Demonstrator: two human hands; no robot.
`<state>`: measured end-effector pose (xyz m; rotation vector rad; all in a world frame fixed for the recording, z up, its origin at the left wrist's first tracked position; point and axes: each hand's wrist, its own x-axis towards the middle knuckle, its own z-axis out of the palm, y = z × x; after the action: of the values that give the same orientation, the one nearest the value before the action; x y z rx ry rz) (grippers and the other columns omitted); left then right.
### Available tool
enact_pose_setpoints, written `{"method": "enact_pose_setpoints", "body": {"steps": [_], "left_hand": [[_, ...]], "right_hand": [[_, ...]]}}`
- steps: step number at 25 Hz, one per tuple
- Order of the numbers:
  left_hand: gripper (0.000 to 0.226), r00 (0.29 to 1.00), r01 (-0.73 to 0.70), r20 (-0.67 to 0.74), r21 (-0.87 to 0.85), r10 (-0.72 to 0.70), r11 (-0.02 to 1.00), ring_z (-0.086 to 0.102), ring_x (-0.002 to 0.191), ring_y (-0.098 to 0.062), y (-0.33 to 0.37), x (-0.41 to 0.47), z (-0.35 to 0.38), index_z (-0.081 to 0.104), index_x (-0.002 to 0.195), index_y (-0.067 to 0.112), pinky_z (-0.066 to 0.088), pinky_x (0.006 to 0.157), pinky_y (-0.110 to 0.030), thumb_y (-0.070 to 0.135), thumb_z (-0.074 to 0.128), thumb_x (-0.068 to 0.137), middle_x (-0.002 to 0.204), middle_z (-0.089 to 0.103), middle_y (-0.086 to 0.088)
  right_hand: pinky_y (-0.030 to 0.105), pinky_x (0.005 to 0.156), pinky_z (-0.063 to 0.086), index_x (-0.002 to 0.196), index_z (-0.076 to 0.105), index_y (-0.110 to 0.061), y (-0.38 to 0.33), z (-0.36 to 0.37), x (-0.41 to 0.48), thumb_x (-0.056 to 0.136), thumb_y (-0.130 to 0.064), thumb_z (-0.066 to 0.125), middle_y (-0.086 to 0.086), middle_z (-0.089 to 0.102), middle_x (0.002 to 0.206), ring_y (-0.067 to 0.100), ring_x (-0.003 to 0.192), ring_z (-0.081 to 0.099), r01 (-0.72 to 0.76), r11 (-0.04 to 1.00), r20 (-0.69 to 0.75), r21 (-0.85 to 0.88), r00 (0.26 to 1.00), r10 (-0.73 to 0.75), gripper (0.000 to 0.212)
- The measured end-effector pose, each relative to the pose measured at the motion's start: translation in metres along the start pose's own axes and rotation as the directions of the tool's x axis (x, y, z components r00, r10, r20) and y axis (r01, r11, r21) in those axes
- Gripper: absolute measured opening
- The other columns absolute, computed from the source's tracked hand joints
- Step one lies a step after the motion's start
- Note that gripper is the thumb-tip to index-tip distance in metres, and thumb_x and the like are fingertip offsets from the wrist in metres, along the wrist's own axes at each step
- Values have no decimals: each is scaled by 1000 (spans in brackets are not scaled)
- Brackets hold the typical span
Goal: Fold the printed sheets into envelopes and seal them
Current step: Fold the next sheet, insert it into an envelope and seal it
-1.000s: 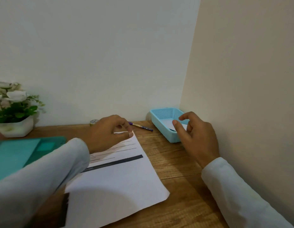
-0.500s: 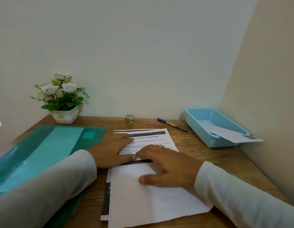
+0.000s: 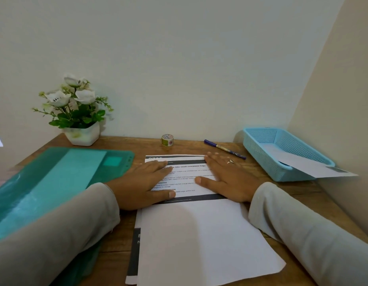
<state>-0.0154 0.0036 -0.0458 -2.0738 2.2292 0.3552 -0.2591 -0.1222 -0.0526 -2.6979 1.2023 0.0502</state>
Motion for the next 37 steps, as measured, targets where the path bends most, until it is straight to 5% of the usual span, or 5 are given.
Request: {"method": "enact_pose_setpoints", "body": {"steps": [15,23,28,32,37], "left_hand": [[128,985,107,-122,-152,-126,983,-2,154,-24,-15,6,11,-13,154,43,9,122,-49,105,27,50,165,-16,9],[108,866,-30,-456,-452,-203,891,30,144,-17,-13,5,13,6,155,40,33,116,-39,61,75,74,157,26,15],[94,794,-61,-510,-608,-331,792,58,90,2,-12,0,10,15,154,41,52,80,-15,22,77,86,108,56,27],[28,653,-72,-674,-510,-346,857,59,86,-2,-10,-4,8,65,122,26,46,68,-14,19,65,95,92,62,20],[25,586,-153,-763,-434,-272,888,59,83,-1,-12,-5,6,72,117,25,52,73,-20,18,61,97,100,69,12]], "right_hand": [[40,96,58,156,30,-27,13,6,0,83,-12,84,-5,72,116,10,101,72,158,604,-381,781,887,261,92],[33,81,63,120,70,-15,14,7,-3,92,-2,71,-3,77,113,17,99,75,221,467,-360,856,903,235,31],[30,88,59,117,70,-24,13,8,-2,91,-12,75,-9,75,112,11,102,72,231,624,-437,747,877,200,29],[20,77,51,112,69,-24,8,6,-4,92,-19,75,-12,70,104,7,88,63,240,817,-626,525,759,179,21],[26,83,49,101,75,-17,12,5,-5,93,-13,71,-4,70,98,11,91,60,271,941,-771,205,636,-15,9]]}}
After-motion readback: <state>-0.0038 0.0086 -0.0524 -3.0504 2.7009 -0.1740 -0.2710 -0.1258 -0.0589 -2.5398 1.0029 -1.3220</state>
